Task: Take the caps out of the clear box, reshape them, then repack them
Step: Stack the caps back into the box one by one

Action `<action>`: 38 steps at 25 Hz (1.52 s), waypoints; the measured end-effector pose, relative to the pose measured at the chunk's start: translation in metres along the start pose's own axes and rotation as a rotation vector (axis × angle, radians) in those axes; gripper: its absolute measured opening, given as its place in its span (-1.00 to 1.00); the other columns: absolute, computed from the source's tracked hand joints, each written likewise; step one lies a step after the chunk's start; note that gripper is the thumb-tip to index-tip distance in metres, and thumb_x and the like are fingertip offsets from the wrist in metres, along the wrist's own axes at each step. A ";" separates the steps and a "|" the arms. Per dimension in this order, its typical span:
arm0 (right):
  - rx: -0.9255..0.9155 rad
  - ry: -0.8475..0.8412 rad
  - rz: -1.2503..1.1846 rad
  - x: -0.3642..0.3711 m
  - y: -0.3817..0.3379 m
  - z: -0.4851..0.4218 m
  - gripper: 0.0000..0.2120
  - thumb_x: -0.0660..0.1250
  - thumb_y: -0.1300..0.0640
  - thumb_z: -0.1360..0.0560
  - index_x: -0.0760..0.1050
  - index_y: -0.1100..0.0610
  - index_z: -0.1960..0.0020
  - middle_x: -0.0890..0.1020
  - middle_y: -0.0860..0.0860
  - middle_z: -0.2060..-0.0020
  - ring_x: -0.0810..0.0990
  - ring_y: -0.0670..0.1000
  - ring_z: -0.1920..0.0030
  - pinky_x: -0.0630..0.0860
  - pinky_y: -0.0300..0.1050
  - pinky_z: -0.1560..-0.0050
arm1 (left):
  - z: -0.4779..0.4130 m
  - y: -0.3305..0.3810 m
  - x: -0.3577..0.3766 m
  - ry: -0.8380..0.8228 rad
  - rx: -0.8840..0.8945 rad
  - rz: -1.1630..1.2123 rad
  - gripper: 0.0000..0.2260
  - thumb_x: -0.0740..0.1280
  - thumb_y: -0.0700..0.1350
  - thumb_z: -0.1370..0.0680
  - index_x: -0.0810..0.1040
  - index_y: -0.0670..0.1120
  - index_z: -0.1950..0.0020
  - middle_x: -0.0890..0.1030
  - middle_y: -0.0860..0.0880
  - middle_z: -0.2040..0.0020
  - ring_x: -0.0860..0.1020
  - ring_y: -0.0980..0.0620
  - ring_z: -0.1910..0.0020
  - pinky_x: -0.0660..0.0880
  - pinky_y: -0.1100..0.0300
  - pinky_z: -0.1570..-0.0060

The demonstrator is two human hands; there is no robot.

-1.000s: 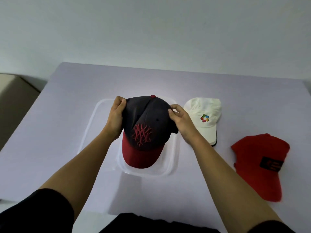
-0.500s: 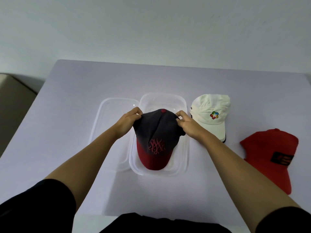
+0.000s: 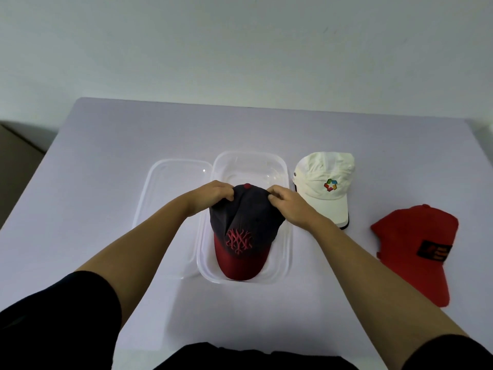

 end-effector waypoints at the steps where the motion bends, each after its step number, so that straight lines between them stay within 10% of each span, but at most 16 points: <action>1: -0.017 0.083 0.120 -0.002 0.003 0.001 -0.81 0.13 0.03 -0.58 0.43 0.08 -0.10 0.53 -0.03 0.05 0.51 -0.02 0.04 0.47 -0.09 -0.02 | -0.001 0.002 0.001 0.017 -0.011 0.012 -0.80 0.18 -0.06 -0.32 0.31 -0.21 0.27 0.30 -0.12 0.27 0.23 -0.05 0.24 0.20 0.12 0.23; 13: -0.051 -0.082 0.236 0.005 0.008 0.007 -0.56 0.14 0.37 -0.46 0.36 0.14 -0.32 0.56 0.11 -0.16 0.53 0.12 -0.16 0.48 0.02 -0.21 | -0.014 0.011 0.007 0.230 -0.080 -0.116 -0.82 0.11 -0.15 -0.51 0.48 -0.15 0.03 0.48 -0.03 0.15 0.41 0.01 0.16 0.34 0.18 0.18; 23: -0.097 -0.046 0.475 0.013 0.016 0.014 -0.49 0.06 0.06 -0.62 0.02 0.15 -0.51 0.11 0.04 -0.52 0.11 0.04 -0.50 0.14 -0.02 -0.47 | -0.019 0.006 0.018 0.201 0.006 -0.193 -0.59 0.07 -0.18 -0.58 0.33 -0.01 -0.43 0.41 -0.07 -0.39 0.36 -0.04 -0.35 0.26 0.18 -0.28; 30: -0.177 0.263 0.532 -0.022 0.023 0.038 -0.42 0.07 -0.02 -0.61 -0.04 0.19 -0.51 -0.02 0.11 -0.53 -0.03 0.06 -0.52 0.01 -0.03 -0.48 | -0.019 0.068 0.031 0.499 0.299 -0.125 -0.57 0.07 -0.20 -0.58 0.30 -0.04 -0.46 0.38 -0.02 -0.44 0.33 0.05 -0.41 0.17 0.32 -0.27; 38: 0.009 0.506 0.593 -0.118 0.136 0.108 -0.33 -0.11 -0.15 -0.52 -0.01 0.20 -0.51 0.02 0.18 -0.52 0.00 0.14 -0.52 0.03 0.10 -0.46 | -0.074 0.161 0.171 0.322 0.336 -0.003 -0.59 0.07 -0.20 -0.58 0.37 -0.07 -0.43 0.44 -0.04 -0.38 0.38 0.05 -0.36 0.20 0.37 -0.19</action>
Point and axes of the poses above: each hand's wrist, its own z-axis away from the middle knuckle, its own x-axis out of the palm, y = z × x, the point moved 3 cm from there along -z, towards the middle knuckle
